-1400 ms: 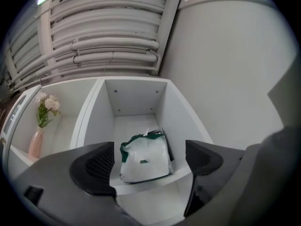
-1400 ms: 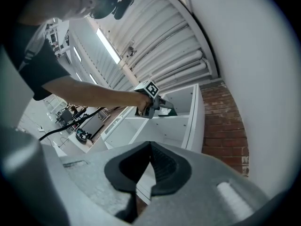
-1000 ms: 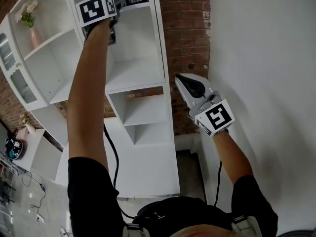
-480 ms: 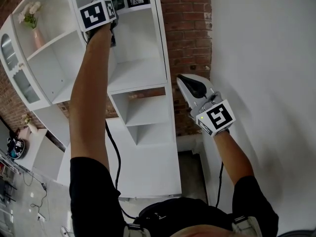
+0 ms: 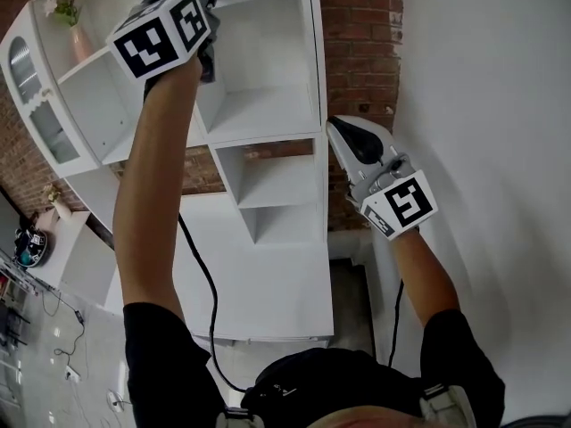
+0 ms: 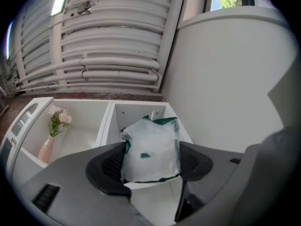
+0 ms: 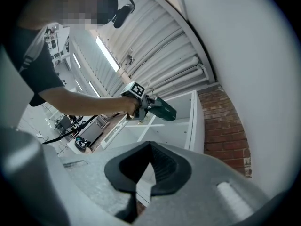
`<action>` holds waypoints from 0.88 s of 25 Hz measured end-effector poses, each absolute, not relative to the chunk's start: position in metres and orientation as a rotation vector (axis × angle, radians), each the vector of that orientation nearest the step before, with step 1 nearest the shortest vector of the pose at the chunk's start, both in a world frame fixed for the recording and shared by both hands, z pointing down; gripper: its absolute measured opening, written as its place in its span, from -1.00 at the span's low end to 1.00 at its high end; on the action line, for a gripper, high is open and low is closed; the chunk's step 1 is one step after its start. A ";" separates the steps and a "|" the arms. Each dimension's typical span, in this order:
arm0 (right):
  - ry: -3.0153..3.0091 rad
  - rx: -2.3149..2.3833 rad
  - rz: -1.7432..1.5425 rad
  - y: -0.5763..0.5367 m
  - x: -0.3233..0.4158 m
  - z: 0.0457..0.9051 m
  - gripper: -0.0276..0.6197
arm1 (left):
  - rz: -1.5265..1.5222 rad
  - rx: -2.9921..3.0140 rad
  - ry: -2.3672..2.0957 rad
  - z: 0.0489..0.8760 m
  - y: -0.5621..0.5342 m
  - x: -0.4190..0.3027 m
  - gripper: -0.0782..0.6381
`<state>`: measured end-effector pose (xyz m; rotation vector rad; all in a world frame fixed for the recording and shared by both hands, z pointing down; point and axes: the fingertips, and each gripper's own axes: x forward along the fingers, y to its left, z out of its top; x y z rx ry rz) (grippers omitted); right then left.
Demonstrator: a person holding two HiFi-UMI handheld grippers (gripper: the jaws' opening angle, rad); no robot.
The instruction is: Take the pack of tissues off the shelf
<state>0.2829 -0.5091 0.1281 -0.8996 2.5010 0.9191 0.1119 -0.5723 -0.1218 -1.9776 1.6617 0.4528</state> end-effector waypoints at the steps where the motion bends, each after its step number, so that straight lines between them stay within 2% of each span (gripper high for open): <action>1: 2.500 -0.892 0.916 -0.506 0.279 0.128 -0.91 | 0.476 -1.988 1.644 -0.117 -0.562 0.110 0.00; 6: 2.489 -0.862 0.898 -0.490 0.264 0.133 -0.91 | 0.545 -2.025 1.568 -0.076 -0.515 0.104 0.00; 22: 2.493 -0.922 0.791 -0.457 0.247 0.185 -0.91 | 0.584 -2.142 1.441 0.132 -0.435 0.105 0.00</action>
